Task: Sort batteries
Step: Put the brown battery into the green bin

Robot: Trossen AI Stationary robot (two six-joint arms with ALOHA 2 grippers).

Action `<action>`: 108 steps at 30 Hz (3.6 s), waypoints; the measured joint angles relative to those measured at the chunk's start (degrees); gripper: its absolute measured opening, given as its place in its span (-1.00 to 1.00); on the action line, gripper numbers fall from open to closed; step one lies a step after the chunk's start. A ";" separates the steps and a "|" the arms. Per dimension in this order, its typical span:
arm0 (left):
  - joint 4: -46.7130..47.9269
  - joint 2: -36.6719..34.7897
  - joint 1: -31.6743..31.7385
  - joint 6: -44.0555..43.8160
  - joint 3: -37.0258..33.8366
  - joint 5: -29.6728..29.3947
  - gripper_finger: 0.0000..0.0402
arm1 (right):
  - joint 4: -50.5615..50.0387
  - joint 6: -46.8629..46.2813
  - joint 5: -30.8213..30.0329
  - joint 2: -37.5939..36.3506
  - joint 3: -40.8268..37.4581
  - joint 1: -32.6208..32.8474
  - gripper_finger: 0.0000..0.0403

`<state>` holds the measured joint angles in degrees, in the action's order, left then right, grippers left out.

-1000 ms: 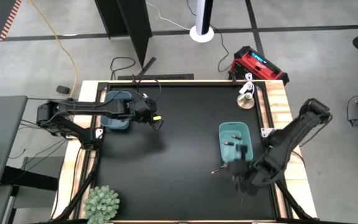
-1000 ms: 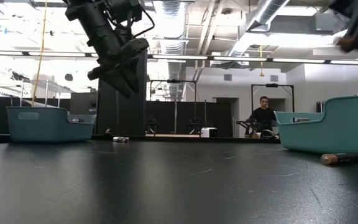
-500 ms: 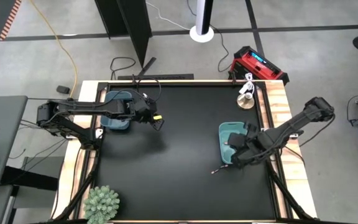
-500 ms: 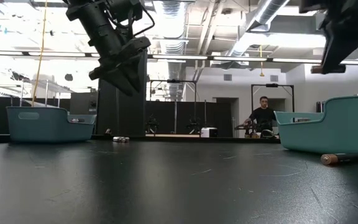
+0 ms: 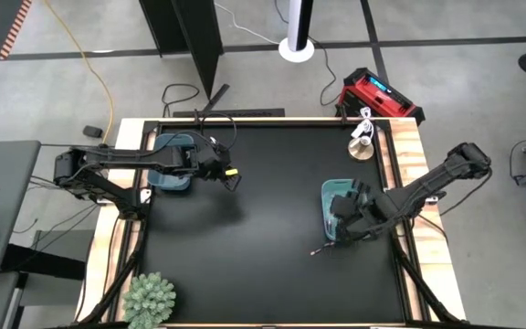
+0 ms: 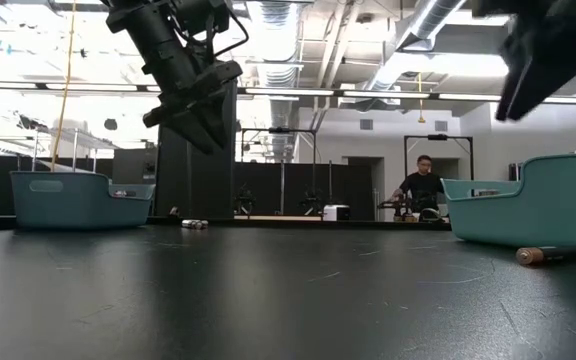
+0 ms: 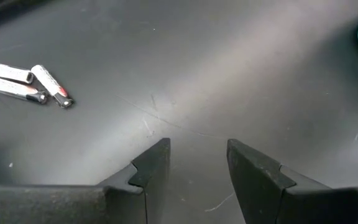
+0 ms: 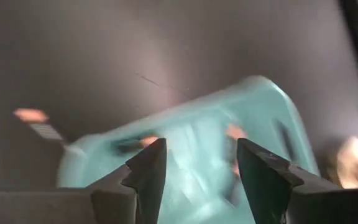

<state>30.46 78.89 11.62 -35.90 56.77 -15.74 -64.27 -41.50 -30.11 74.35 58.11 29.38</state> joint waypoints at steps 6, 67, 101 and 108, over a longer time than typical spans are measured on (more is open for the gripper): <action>0.02 0.00 -0.95 0.74 0.00 -1.08 -0.24 | 19.42 15.84 1.67 0.00 0.00 7.50 -0.02; -3.92 0.00 -10.48 -3.56 0.00 -8.73 -0.24 | 23.44 41.44 20.85 32.63 13.67 -1.49 -0.98; -4.24 0.00 -10.48 -2.65 0.00 -8.71 -0.24 | 1.21 0.69 0.47 -7.98 -3.77 -2.51 -0.98; -4.50 0.00 -10.48 -2.76 0.00 -8.71 -0.24 | 4.49 -7.08 4.01 -10.26 -10.47 -7.16 -0.98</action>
<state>25.96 78.89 1.15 -38.65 56.78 -24.45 -59.77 -48.58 -26.10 64.09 47.64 22.21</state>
